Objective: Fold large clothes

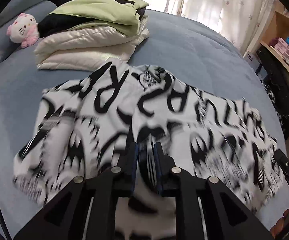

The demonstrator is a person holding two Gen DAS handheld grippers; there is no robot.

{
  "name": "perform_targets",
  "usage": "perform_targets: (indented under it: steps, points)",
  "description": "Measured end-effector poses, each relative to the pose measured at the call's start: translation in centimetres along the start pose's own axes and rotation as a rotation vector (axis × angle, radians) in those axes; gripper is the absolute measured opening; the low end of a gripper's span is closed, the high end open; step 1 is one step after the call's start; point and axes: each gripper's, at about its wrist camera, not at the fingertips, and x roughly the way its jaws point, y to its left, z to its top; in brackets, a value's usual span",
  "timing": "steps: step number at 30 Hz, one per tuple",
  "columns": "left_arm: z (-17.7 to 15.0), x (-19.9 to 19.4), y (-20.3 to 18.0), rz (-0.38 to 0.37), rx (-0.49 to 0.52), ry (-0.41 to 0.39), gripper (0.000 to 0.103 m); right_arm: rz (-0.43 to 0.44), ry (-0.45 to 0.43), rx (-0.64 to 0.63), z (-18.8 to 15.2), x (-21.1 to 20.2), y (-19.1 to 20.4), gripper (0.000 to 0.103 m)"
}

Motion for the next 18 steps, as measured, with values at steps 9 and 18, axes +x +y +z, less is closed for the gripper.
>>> perform_targets:
  steps: [9, 18]
  points:
    - [-4.7, -9.9, 0.3, -0.029, 0.020, -0.039, 0.019, 0.076, -0.014, -0.040, -4.0, -7.6, 3.5, 0.007]
    - [-8.0, -16.2, 0.8, -0.045, 0.026, -0.116, 0.027, 0.105, -0.044, -0.119, -7.0, -13.0, 6.2, 0.007]
